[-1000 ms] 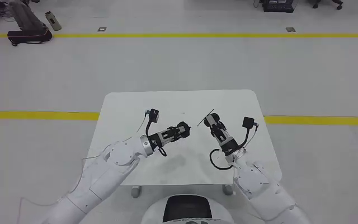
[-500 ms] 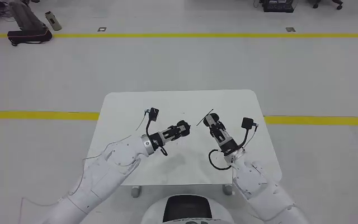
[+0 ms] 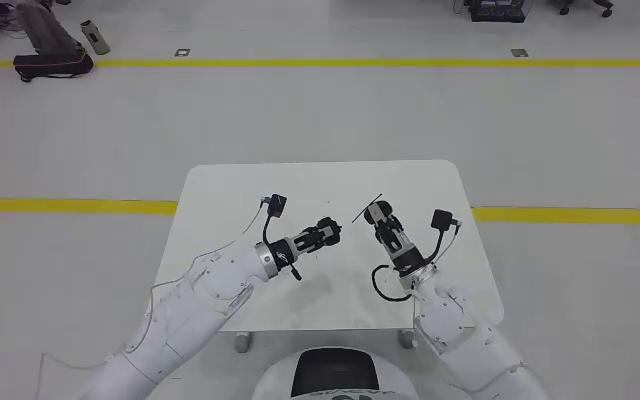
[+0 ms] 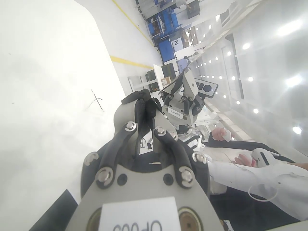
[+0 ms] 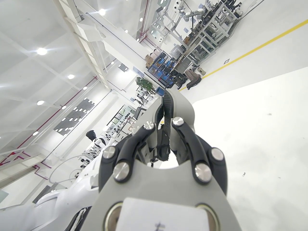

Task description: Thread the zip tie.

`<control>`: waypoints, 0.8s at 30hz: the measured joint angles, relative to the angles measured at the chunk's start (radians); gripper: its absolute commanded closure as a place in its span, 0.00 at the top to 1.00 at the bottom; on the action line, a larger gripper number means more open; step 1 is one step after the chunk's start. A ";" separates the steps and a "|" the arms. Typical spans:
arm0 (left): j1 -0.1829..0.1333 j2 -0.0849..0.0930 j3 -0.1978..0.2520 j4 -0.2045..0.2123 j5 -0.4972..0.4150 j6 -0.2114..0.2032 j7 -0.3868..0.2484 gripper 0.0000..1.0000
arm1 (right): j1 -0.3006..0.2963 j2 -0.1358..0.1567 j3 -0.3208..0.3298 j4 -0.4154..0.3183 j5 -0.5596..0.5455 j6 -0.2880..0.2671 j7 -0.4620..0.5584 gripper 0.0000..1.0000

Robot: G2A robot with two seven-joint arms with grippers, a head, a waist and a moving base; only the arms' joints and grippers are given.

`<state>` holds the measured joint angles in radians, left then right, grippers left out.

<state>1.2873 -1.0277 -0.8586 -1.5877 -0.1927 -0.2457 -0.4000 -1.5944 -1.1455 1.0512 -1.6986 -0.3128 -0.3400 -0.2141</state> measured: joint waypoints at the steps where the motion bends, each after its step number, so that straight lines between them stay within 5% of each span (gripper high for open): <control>1: 0.000 0.000 0.000 0.000 0.000 0.000 0.000 0.00 | 0.000 0.000 0.000 0.000 0.000 0.000 0.000 0.00; 24: 0.000 0.000 0.000 0.000 0.000 0.000 0.000 0.00 | 0.006 -0.012 -0.016 0.015 -0.069 0.000 0.014 0.00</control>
<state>1.2872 -1.0277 -0.8586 -1.5877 -0.1926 -0.2457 -0.3999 -1.5881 -1.1573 1.0351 -1.6831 -0.3818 -0.3400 -0.1999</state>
